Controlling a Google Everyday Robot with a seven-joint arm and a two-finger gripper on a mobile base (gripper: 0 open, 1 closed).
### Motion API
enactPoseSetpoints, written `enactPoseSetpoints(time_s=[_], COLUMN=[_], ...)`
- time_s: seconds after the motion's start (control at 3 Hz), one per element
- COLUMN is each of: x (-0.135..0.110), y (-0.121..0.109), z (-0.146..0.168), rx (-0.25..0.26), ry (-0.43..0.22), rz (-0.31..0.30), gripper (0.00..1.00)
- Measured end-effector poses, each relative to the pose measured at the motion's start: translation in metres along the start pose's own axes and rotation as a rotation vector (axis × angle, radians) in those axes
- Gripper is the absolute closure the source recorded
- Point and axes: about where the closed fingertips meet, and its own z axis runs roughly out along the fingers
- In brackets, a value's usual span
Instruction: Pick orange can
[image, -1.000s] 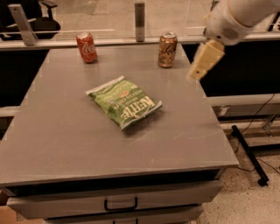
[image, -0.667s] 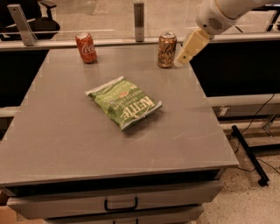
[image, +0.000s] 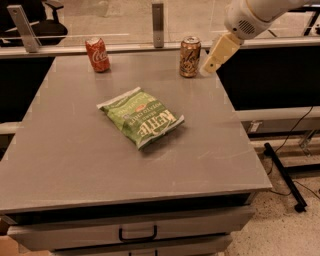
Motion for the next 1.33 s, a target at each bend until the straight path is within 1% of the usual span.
enactPoseSetpoints(time_s=[0.33, 0.67, 1.0, 1.33], x=[0.006, 0.018, 0.022, 0.021], y=[-0.023, -0.059, -0.078, -0.077], z=[0.025, 0.060, 0.096, 0.122], rx=[0.042, 0.086, 0.086, 0.056], ry=[-0.045, -0.111, -0.168, -0.199], rz=[0.072, 0.188, 0.307, 0.405], gripper=[0.00, 0.00, 0.00, 0.00])
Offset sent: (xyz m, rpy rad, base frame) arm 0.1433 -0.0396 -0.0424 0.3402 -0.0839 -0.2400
